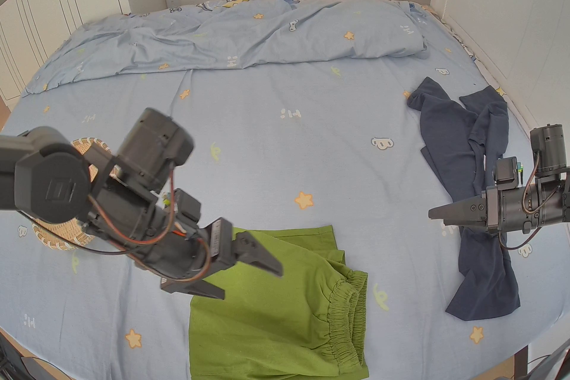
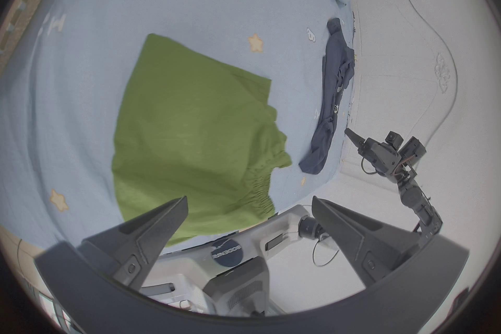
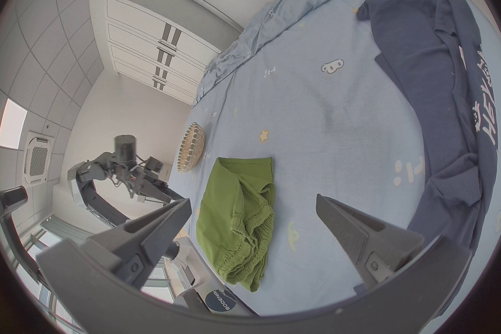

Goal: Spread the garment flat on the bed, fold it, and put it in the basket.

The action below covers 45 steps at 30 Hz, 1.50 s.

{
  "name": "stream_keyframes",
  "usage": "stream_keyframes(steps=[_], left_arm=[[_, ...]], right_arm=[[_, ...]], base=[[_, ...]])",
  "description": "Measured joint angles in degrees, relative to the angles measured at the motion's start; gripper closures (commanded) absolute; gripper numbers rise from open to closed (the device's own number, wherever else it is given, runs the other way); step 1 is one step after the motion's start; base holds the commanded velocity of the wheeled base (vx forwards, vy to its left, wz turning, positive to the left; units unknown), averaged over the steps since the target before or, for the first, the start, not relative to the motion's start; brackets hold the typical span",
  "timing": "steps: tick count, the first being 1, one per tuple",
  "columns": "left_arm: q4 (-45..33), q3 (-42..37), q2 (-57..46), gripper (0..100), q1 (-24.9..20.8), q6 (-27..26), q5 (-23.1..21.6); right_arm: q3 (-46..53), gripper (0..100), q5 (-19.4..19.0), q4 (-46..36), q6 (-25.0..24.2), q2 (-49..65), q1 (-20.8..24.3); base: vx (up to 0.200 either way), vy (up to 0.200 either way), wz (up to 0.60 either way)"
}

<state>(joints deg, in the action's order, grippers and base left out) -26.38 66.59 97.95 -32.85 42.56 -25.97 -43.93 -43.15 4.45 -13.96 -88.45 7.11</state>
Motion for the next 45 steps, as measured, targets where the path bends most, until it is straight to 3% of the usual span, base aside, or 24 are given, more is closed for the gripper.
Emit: stream_keyframes(steps=[9, 12, 15, 25, 33, 45], left_arm=[[12.2, -20.9, -2.2, 0, 22.5, -23.6, -18.8], [18.0, -26.3, -0.7, 0, 27.7, -28.7, -22.5], [20.9, -29.5, 1.4, 0, 30.1, -30.2, -24.3], [23.1, -31.5, 4.7, 0, 27.0, -30.3, -25.1], [34.0, -31.1, 9.4, 0, 23.3, -27.1, -24.3], [36.5, -30.9, 12.4, 0, 21.9, -26.0, -23.2]], right_arm=[[0.2, 0, 0.0, -0.9, -0.1, 2.8, 1.2], [0.3, 0, -0.1, -1.5, -0.2, 3.9, 1.6], [0.3, 0, -0.1, -1.8, -0.2, 4.8, 2.0], [0.5, 0, 0.0, -1.9, -0.3, 5.9, 2.8], [0.6, 0, -0.1, -1.9, -0.2, 6.0, 2.9], [0.9, 0, -0.1, -1.9, 0.0, 5.9, 3.1]], base=[[0.0, 0.0, 0.0], [0.0, 0.0, 0.0], [0.0, 0.0, 0.0], [0.0, 0.0, 0.0], [0.0, 0.0, 0.0], [0.0, 0.0, 0.0]])
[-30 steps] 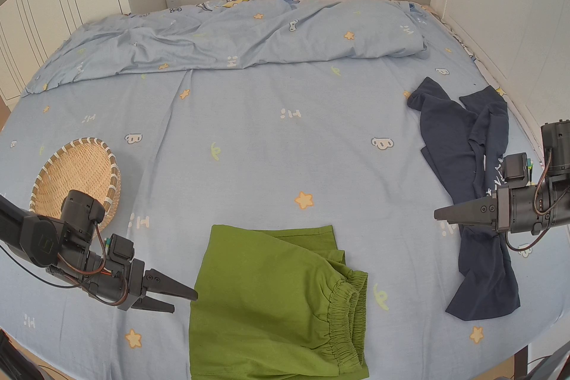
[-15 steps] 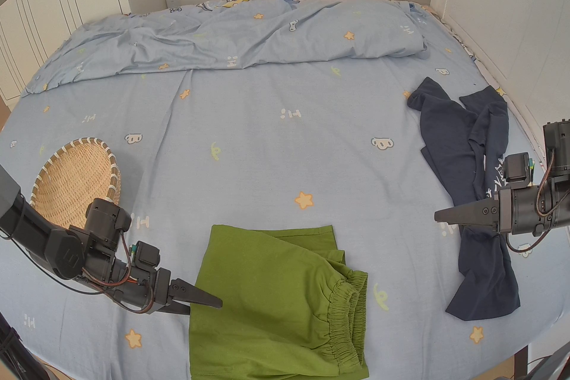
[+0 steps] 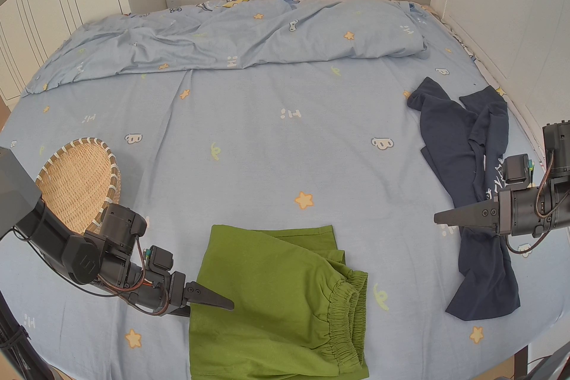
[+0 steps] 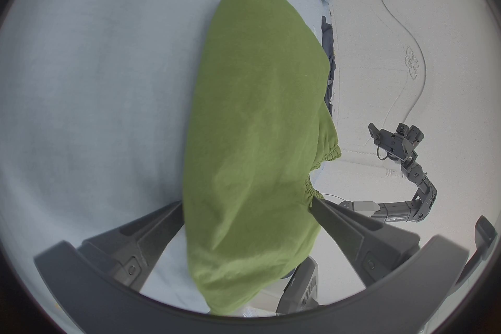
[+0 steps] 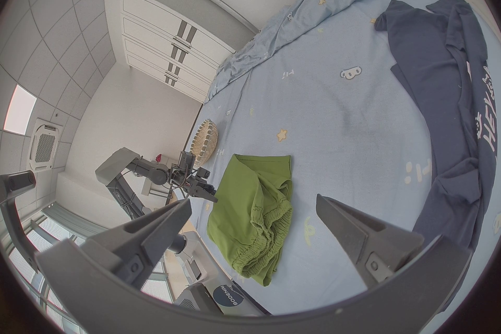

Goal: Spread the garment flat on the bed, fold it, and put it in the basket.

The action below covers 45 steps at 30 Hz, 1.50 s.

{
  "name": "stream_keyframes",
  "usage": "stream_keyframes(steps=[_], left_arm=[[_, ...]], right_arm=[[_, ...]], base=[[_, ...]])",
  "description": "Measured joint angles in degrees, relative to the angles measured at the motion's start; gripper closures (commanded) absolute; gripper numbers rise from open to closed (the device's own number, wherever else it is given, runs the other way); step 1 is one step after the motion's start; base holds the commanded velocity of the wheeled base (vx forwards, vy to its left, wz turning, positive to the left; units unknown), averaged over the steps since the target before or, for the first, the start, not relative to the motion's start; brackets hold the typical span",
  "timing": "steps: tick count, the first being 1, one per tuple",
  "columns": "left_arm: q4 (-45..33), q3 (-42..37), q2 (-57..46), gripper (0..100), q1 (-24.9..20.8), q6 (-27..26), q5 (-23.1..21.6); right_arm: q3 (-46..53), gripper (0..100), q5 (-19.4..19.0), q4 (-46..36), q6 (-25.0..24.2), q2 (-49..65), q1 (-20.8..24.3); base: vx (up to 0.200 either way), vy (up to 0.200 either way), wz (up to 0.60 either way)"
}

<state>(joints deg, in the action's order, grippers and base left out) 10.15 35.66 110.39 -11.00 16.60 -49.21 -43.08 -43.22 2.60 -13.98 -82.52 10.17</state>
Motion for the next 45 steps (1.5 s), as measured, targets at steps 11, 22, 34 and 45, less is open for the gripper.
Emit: stream_keyframes(steps=[11, 22, 34, 45], left_arm=[[10.6, -1.0, 2.5, 100, -7.2, 8.2, 0.2], [11.4, -2.2, 2.7, 100, -8.3, 9.4, 0.6], [-14.9, 10.9, -6.3, 100, -6.9, 13.4, 2.4], [-46.9, 32.6, -11.5, 100, -2.1, -1.4, 3.5]], right_arm=[[0.1, 0, 0.0, 0.2, 0.0, 0.0, -0.2], [-0.1, 0, 0.0, 0.1, -0.1, 0.0, -0.3], [-4.1, 0, 1.5, -4.8, -0.6, 0.7, -1.6], [-7.1, 0, 2.4, -10.6, -0.2, 1.8, -3.6]], base=[[0.0, 0.0, 0.0], [0.0, 0.0, 0.0], [0.0, 0.0, 0.0], [0.0, 0.055, 0.0]])
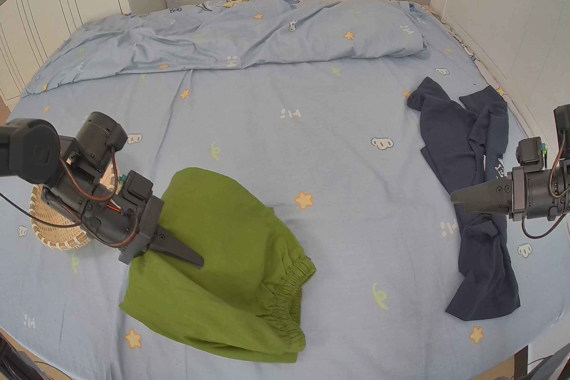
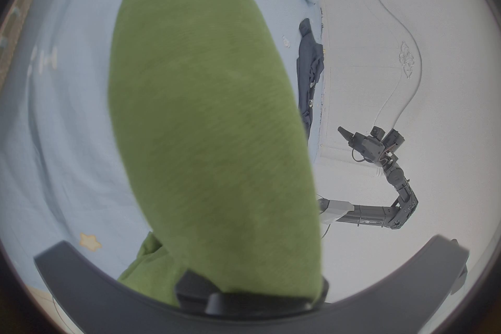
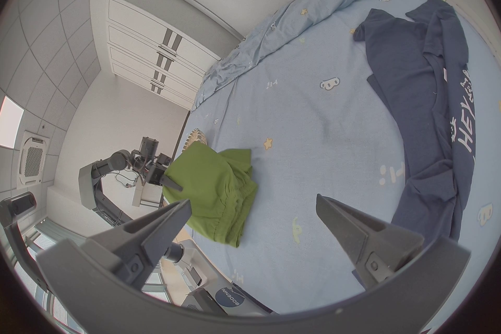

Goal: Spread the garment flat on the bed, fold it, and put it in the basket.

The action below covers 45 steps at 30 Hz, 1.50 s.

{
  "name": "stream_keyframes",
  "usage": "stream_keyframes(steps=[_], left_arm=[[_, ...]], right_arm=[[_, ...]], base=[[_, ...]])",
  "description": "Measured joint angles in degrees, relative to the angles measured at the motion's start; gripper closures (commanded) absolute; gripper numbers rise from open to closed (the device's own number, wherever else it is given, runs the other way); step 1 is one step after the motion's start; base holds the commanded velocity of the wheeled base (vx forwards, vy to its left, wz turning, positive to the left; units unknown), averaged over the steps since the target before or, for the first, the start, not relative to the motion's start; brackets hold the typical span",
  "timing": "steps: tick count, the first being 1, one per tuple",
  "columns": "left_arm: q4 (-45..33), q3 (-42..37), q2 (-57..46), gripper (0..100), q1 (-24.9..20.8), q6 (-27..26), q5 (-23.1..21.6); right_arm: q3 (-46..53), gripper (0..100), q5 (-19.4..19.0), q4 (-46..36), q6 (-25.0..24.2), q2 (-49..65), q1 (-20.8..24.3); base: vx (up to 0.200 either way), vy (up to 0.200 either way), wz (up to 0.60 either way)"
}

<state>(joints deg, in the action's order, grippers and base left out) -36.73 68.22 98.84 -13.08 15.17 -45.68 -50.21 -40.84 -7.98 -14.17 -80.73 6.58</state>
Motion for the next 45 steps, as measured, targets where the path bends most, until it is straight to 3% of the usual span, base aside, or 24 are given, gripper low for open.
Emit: stream_keyframes(steps=[11, 21, 33, 45], left_arm=[[-3.9, 4.6, -1.1, 100, 0.8, -1.2, 0.2], [-4.6, 4.3, -1.1, 100, -3.4, -1.2, 1.5], [-4.8, 4.1, -1.3, 100, -4.2, -1.4, 1.8], [-4.8, 2.6, -4.2, 100, -5.9, -4.5, 1.8]], right_arm=[[-0.2, 0, 0.1, -0.6, 0.2, 0.5, 0.0], [-0.1, 0, 0.1, -0.6, 0.2, 0.6, 0.3], [-0.1, 0, 0.1, -0.6, 0.2, 0.7, 0.4], [-0.1, 0, 0.1, -0.6, 0.2, 1.2, 0.4]], base=[[0.0, 0.2, 0.0], [0.0, 0.2, 0.0], [0.0, 0.2, 0.0], [0.0, 0.0, 0.0]])
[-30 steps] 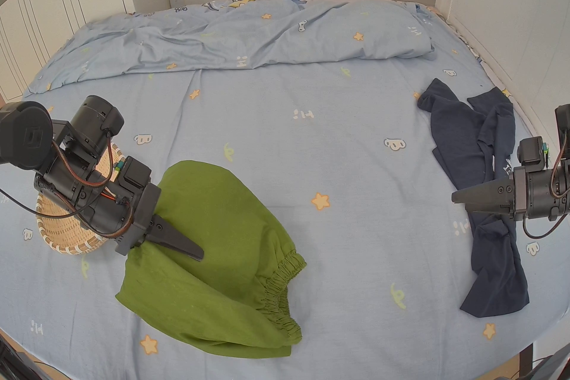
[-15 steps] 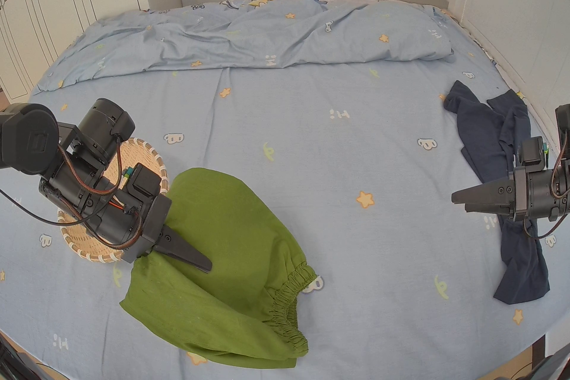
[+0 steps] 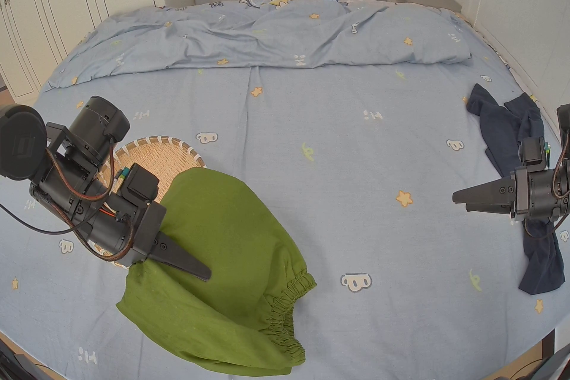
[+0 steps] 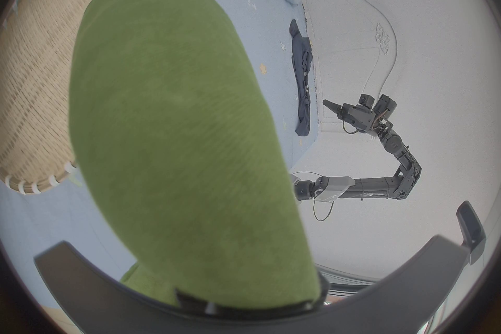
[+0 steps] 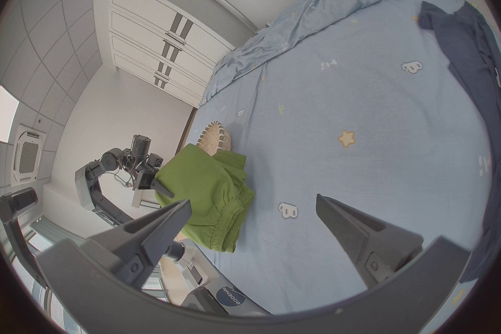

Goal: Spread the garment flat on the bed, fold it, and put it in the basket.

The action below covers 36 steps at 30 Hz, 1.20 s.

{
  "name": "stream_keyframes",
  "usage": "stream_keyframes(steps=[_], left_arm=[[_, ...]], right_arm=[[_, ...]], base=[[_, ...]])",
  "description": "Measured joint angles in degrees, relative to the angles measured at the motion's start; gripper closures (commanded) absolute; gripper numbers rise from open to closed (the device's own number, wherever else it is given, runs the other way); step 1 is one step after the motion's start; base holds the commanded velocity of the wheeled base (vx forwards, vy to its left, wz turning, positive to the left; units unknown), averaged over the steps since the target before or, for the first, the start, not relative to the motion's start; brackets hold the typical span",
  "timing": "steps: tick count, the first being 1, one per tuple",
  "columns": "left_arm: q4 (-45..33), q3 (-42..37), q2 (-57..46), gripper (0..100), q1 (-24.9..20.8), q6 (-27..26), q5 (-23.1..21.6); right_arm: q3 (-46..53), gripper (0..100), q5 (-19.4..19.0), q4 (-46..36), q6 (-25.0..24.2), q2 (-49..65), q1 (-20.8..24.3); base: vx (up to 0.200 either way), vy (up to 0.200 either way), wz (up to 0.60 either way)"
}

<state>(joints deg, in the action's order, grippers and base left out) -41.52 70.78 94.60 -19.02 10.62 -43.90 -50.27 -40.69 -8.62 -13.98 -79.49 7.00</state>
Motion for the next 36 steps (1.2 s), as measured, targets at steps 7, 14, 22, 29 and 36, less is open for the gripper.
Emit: stream_keyframes(steps=[7, 14, 22, 29, 36], left_arm=[[0.9, -0.8, -3.1, 100, 0.1, -0.8, 2.0], [1.8, 0.3, -4.4, 100, 0.1, -7.0, 6.3], [3.7, 0.7, -7.2, 100, 0.5, -12.3, 7.7], [14.3, -1.3, -12.2, 100, 1.7, -11.9, 7.8], [25.8, -2.6, -14.1, 100, 7.9, -10.8, 7.6]], right_arm=[[0.0, 0, 0.0, -0.1, 0.0, 1.0, 0.1], [0.3, 0, 0.0, -0.2, 0.0, 2.1, 0.9], [1.3, 0, 4.9, -0.1, -0.1, 2.8, 5.1], [1.8, 0, 6.0, 0.2, -0.1, 3.1, 6.8], [1.9, 0, 6.1, 0.4, -0.2, 3.6, 7.0]], base=[[0.0, 0.0, 0.0], [0.0, 0.0, 0.0], [0.0, 0.0, 0.0], [0.0, 0.0, 0.0], [0.0, 0.0, 0.0]])
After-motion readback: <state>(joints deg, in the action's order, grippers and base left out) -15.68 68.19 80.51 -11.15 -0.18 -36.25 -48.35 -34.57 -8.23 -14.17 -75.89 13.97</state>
